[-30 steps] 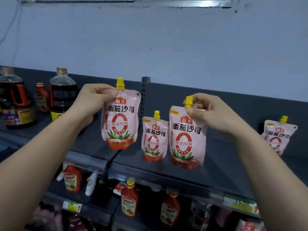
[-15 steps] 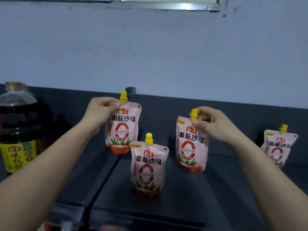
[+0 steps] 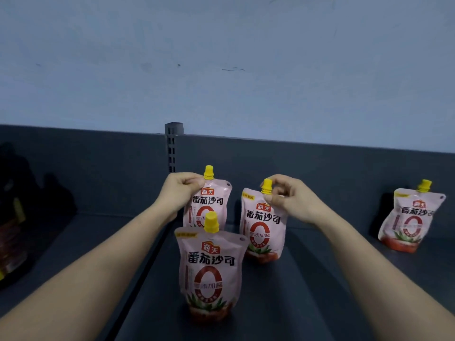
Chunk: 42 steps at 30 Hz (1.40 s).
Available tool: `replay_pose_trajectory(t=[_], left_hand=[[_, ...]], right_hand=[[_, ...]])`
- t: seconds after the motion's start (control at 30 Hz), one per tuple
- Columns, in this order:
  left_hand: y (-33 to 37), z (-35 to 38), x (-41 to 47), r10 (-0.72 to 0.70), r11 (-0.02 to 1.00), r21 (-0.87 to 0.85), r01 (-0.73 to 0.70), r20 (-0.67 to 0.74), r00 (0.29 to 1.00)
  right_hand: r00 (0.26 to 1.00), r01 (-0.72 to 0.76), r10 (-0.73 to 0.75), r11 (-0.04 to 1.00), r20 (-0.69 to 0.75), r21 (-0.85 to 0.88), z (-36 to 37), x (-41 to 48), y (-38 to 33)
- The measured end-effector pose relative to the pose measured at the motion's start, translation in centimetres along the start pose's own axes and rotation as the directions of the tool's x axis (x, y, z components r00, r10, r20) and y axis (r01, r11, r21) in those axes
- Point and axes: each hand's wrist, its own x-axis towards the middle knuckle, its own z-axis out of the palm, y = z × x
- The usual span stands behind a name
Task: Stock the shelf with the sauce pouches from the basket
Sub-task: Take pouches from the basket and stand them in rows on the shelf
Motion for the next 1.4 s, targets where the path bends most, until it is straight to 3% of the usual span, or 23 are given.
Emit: replay_pose_trajectory(t=[0.17, 0.3, 0.37, 0.53, 0.83, 1.4], left_hand=[[-1.1, 0.8, 0.4, -0.031, 0.999, -0.027, 0.033, 0.053, 0.998], [-0.3, 0.4, 1.1, 0.041, 0.999, 0.018, -0.044, 0.158, 0.987], [0.5, 0.2, 1.6, 0.082, 0.987, 0.118, -0.108, 0.204, 0.975], [1.8, 0.4, 2.5, 0.185, 0.890, 0.390, -0.238, 0.170, 0.968], [1.4, 2.1, 4.4, 0.176, 0.905, 0.367, -0.216, 0.140, 0.974], [0.8, 4.2, 5.7, 0.187, 0.920, 0.337, -0.199, 0.068, 0.980]], right_hand=[[1.000, 0.006, -0.006, 1.000, 0.027, -0.004, -0.4, 1.1, 0.9], [0.996, -0.004, 0.003, 1.000, 0.087, 0.017, -0.6, 1.4, 0.9], [0.997, 0.007, -0.009, 1.000, 0.071, 0.030, -0.7, 1.5, 0.8], [0.998, 0.009, -0.011, 1.000, -0.063, -0.023, -0.8, 2.5, 1.0], [0.986, -0.023, -0.013, 0.977, -0.164, -0.212, -0.8, 4.3, 1.1], [0.988, -0.036, -0.025, 0.926, -0.155, -0.376, -2.2, 5.3, 1.9]])
